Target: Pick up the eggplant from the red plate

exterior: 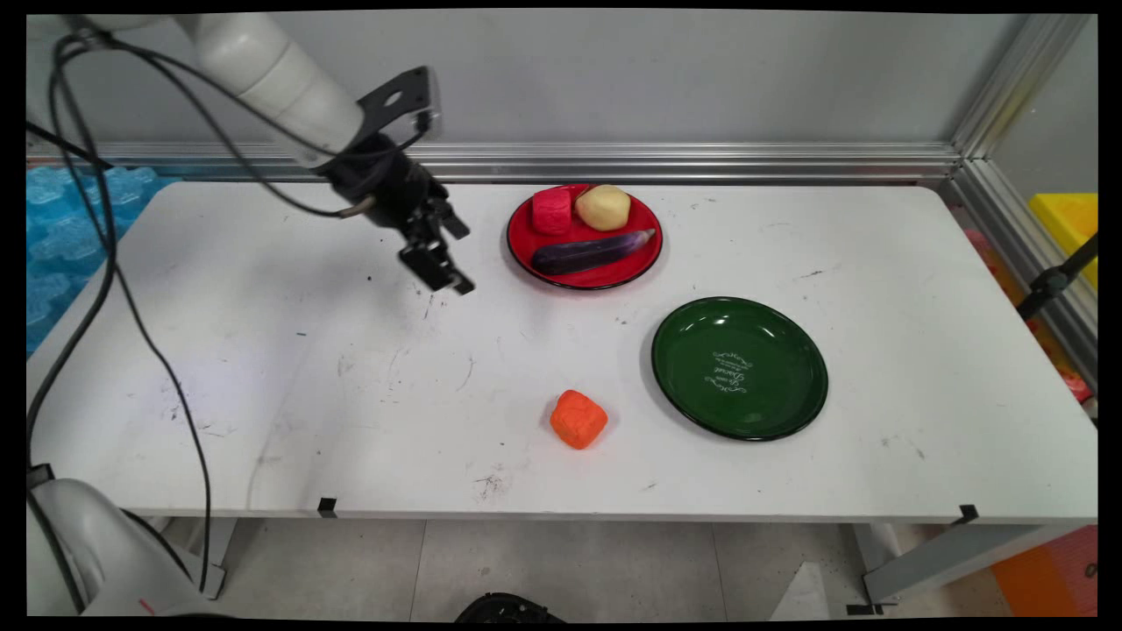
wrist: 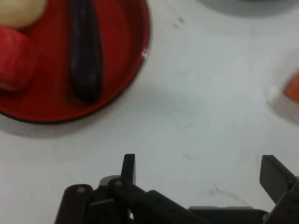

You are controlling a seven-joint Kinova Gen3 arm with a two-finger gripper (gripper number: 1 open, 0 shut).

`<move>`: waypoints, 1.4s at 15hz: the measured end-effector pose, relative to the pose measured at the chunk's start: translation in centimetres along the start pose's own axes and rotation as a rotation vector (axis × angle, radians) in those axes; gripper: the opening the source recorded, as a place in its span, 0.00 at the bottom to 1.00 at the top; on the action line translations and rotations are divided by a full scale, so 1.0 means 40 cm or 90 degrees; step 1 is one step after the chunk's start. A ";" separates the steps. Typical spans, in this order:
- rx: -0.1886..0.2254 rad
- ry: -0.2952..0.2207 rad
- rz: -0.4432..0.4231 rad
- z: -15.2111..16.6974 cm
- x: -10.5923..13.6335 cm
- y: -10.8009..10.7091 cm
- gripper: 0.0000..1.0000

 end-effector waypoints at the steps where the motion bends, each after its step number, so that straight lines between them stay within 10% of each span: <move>1: 0.007 0.004 -0.013 0.010 0.014 -0.006 1.00; 21: 0.093 0.017 -0.187 0.406 0.250 -0.123 1.00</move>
